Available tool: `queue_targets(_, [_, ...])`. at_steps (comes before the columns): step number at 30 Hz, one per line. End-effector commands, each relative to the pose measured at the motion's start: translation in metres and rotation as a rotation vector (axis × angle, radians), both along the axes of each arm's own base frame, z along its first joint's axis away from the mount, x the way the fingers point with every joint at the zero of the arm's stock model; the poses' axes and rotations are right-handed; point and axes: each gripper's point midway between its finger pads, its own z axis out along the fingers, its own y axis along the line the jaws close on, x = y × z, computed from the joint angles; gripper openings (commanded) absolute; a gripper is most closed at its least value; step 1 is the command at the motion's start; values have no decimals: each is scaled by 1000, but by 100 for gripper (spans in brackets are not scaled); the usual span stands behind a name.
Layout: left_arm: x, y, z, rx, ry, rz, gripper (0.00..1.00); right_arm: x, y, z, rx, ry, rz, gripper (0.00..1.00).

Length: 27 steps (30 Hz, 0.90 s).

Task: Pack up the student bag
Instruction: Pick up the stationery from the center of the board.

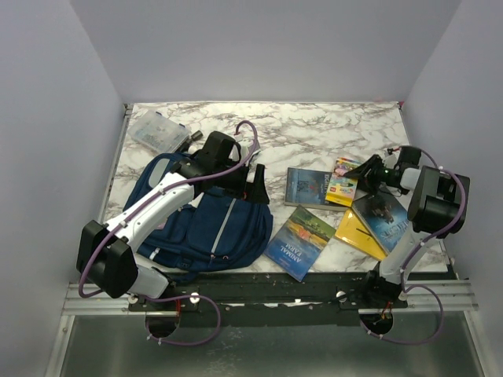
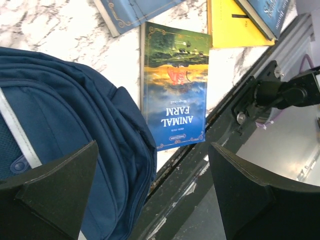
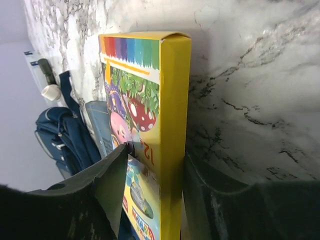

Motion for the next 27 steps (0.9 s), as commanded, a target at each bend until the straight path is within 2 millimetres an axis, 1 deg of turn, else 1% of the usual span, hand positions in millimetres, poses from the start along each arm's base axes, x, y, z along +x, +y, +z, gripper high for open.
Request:
queue_targets(1, [9,11,-8,68,-66,36,92,-6,8,-3,83,-1,11,41])
queue_targets(5, [16,18,-13,112,-104,62,92,-5,5,5,63,15,-27,34])
queue_targets(9, [18,24,-19,147,-117,76,91,-5,8,21,87,-16,-31,30])
queue_targets(11, [18,30,-24,173,-109,92,91,-4,6,29,66,-29,-47,29])
queue_targets(14, [14,35,-34,209,-81,110,87,-3,-2,41,-3,-43,-67,26])
queue_targets(16, [15,40,-43,261,-67,137,85,0,-4,51,-21,-70,-79,21])
queue_targets(18, [15,44,-56,339,-53,154,82,2,2,60,-3,-100,-68,17])
queue_targets(20, [13,46,-66,415,-27,166,77,4,8,63,-4,-113,-50,12])
queue_targets(22, [11,49,-74,490,-30,171,76,3,15,65,14,-119,-43,10])
queue_targets(24, [11,54,-81,562,-54,185,76,0,27,69,28,-132,-23,9])
queue_targets(27, [10,59,-91,640,-70,200,75,-3,55,81,29,-180,42,9])
